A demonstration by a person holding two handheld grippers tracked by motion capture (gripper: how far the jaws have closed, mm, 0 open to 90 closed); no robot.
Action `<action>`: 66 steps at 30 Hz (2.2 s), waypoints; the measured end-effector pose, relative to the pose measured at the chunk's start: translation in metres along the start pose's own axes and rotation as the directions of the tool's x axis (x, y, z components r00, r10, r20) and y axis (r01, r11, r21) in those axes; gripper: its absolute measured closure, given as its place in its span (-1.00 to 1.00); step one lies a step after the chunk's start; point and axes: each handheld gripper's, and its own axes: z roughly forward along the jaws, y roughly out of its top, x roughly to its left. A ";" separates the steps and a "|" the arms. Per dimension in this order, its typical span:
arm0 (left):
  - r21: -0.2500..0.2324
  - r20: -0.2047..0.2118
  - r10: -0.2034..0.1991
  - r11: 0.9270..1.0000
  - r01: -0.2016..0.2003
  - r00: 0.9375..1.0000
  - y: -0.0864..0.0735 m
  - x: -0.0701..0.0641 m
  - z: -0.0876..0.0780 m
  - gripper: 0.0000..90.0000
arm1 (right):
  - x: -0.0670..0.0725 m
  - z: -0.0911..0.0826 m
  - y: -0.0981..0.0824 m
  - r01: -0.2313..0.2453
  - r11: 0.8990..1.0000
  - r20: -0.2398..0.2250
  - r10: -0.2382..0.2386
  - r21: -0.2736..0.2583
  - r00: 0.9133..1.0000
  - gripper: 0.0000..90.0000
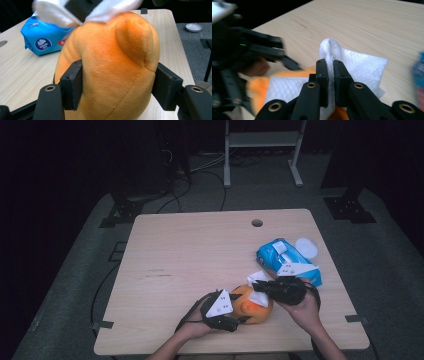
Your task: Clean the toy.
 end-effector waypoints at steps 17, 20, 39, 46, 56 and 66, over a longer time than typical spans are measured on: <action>-0.014 0.008 -0.093 0.996 0.093 0.996 -0.008 0.017 -0.010 -0.24 | 0.004 -0.017 -0.004 0.016 1.000 0.011 -0.015 -0.015 1.000 0.86; -0.025 0.005 -0.143 0.989 0.144 0.990 -0.009 0.021 -0.010 -0.25 | 0.009 -0.018 -0.001 0.014 0.999 -0.026 -0.015 -0.028 1.000 0.86; -0.081 0.016 -0.376 0.923 0.376 0.926 -0.021 0.048 -0.016 -0.26 | -0.011 -0.009 -0.013 -0.053 0.998 -0.059 0.051 -0.029 0.997 0.85; -0.077 -0.020 -0.343 0.937 0.340 0.939 -0.017 0.041 -0.014 -0.27 | 0.004 -0.008 -0.006 -0.009 1.000 -0.075 0.007 -0.023 0.997 0.85; -0.040 -0.028 -0.213 0.976 0.212 0.977 -0.007 0.022 -0.007 -0.27 | -0.003 -0.012 0.000 -0.020 0.998 -0.033 0.018 -0.062 0.999 0.85; -0.054 -0.024 -0.249 0.967 0.248 0.968 -0.008 0.025 -0.006 -0.30 | -0.015 -0.016 -0.007 -0.053 0.997 -0.011 0.053 -0.051 0.999 0.85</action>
